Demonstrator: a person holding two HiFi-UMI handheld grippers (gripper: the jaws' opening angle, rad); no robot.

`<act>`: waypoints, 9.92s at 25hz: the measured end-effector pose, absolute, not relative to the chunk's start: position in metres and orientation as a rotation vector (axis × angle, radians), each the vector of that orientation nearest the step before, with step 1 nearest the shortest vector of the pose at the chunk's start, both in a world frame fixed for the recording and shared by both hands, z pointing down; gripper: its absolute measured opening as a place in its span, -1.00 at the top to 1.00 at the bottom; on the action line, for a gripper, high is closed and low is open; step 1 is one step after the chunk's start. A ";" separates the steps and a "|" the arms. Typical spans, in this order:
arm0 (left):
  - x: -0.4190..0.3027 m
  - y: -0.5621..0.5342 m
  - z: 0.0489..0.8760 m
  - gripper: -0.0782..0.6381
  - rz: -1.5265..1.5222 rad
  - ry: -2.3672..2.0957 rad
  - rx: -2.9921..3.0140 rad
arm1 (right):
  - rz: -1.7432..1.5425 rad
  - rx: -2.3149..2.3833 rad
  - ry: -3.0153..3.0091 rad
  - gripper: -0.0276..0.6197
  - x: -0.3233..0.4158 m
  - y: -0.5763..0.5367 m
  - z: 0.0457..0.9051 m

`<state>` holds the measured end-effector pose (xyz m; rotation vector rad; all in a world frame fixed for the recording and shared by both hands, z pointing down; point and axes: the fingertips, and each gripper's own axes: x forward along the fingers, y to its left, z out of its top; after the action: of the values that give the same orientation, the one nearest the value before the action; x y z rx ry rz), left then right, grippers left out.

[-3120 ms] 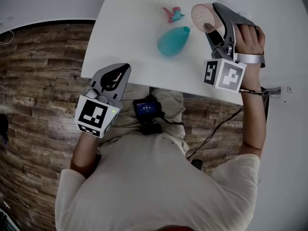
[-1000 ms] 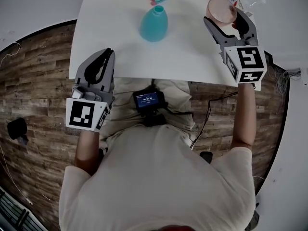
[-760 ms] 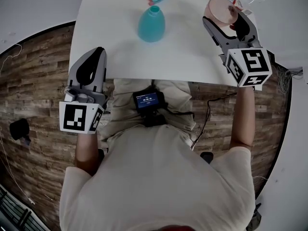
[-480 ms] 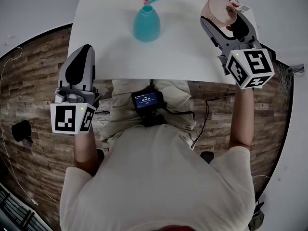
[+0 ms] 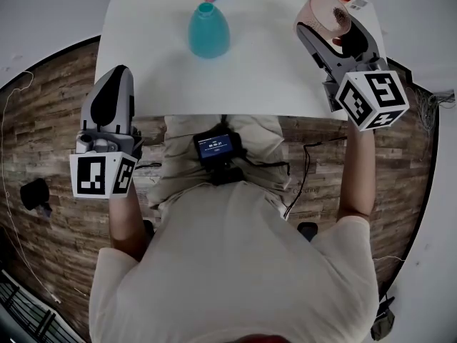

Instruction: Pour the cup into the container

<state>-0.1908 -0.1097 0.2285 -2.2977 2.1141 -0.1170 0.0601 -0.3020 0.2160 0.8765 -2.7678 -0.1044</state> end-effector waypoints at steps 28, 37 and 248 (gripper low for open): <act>-0.181 -0.113 0.258 0.74 -0.206 2.115 -2.360 | -0.003 0.813 -2.682 -0.20 0.054 -0.307 0.277; -0.182 -0.109 0.261 0.74 -0.195 2.106 -2.374 | -0.005 0.774 -2.653 -0.20 0.045 -0.305 0.290; -0.106 -0.050 0.534 0.74 -0.491 2.141 -2.849 | 0.157 0.699 -2.503 0.40 0.088 -0.118 0.534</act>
<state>-0.1056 -0.0505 0.5337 -2.8495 2.1414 -0.4912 0.0884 -0.1182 0.5338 0.6991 -2.5033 0.1567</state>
